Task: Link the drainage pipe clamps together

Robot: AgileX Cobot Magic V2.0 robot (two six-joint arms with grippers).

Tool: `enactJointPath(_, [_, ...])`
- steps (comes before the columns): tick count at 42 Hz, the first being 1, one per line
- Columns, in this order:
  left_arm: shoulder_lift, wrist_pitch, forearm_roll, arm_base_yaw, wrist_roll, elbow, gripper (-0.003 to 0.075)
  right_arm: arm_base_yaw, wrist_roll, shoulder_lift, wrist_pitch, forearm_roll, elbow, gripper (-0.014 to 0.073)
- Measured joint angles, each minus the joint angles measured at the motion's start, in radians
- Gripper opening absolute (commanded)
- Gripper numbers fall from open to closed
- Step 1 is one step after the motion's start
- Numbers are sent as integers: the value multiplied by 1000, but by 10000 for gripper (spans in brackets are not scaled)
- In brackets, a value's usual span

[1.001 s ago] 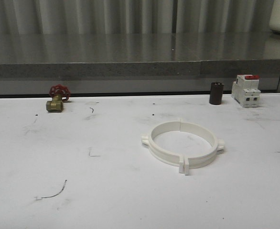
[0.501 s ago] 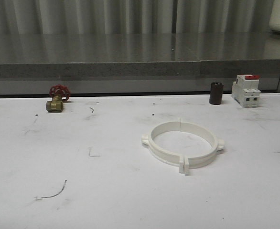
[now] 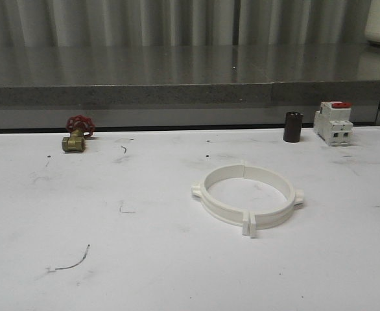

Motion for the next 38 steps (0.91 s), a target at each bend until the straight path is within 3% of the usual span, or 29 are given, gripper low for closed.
enactJointPath(12, [-390,-338,-38,251,0,414,-20,0,0,0,0,0,0,-120])
enactJointPath(21, [-628,-449,-66,328,0,638,-20,0,0,0,0,0,0,-120])
enactJointPath(38, [-642,-525,-71,332,0,649,-20,0,0,-2,0,0,0,-120])
